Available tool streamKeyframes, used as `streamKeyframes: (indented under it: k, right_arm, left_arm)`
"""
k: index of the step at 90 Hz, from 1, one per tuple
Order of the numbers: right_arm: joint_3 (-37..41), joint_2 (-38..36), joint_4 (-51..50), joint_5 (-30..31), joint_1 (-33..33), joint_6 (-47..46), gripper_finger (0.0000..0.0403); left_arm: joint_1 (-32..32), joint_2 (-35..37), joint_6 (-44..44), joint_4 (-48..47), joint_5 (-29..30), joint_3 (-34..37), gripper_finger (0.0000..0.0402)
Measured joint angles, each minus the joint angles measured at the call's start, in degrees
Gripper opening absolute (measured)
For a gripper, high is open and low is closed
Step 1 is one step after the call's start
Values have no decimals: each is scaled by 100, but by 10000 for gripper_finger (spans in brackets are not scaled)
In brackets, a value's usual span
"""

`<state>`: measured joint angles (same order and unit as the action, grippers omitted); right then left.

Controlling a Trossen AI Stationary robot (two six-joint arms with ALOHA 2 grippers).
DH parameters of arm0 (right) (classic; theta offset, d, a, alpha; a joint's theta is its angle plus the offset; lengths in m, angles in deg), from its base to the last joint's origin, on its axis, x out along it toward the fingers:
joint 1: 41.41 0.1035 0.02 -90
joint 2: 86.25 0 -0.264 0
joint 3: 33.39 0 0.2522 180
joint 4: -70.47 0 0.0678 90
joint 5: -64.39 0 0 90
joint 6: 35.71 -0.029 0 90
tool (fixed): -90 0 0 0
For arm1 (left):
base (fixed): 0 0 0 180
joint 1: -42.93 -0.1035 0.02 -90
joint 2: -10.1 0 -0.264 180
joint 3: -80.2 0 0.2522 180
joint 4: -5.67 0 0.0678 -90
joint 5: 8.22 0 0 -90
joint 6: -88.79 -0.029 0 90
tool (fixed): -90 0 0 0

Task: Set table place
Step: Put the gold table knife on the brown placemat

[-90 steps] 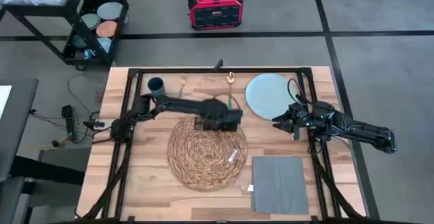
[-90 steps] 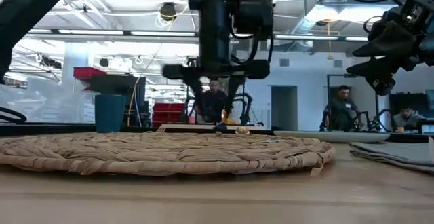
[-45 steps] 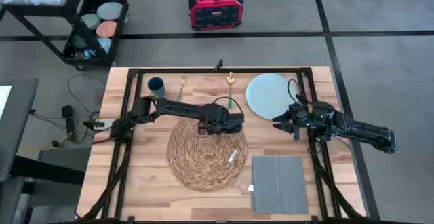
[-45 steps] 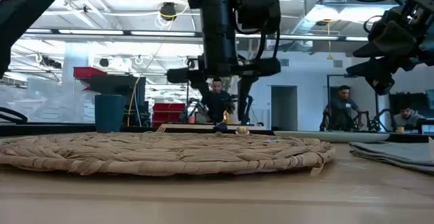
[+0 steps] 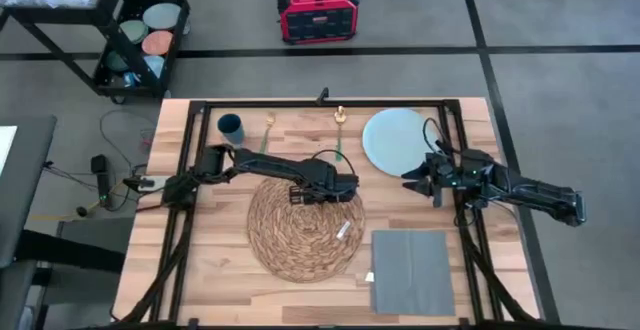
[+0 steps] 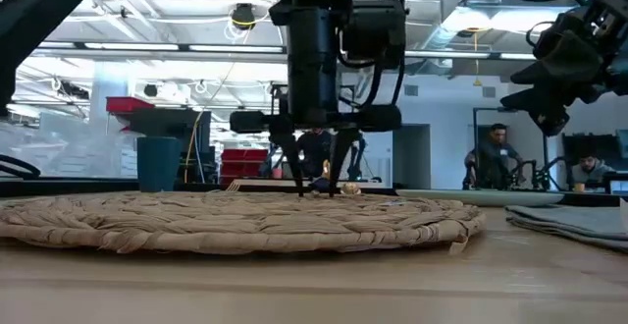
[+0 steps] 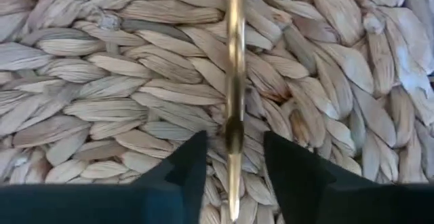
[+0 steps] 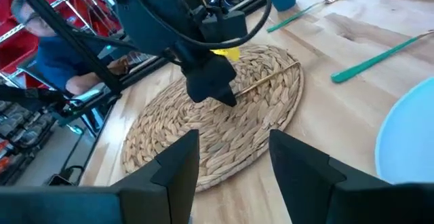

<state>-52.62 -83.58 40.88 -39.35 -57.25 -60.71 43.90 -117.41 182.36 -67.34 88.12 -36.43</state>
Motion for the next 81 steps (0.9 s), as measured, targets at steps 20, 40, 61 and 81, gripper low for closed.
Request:
streamKeyframes:
  k: [20, 40, 61, 81]
  right_arm:
    - [0, 0, -2, 37, 0, 41, 165]
    - [0, 0, -2, 46, 0, 153, 165]
    - [0, 0, -2, 53, 0, 158, 165]
    - [0, 0, -7, 193, -2, 167, 165]
  left_arm:
    - [14, 1, -185, 20, 56, 0, 11]
    - [200, 0, -54, -239, -152, -160, 4]
    - [633, 1, 247, -957, -187, -547, 1]
    - [1109, -1, 869, -863, -215, -634, 0]
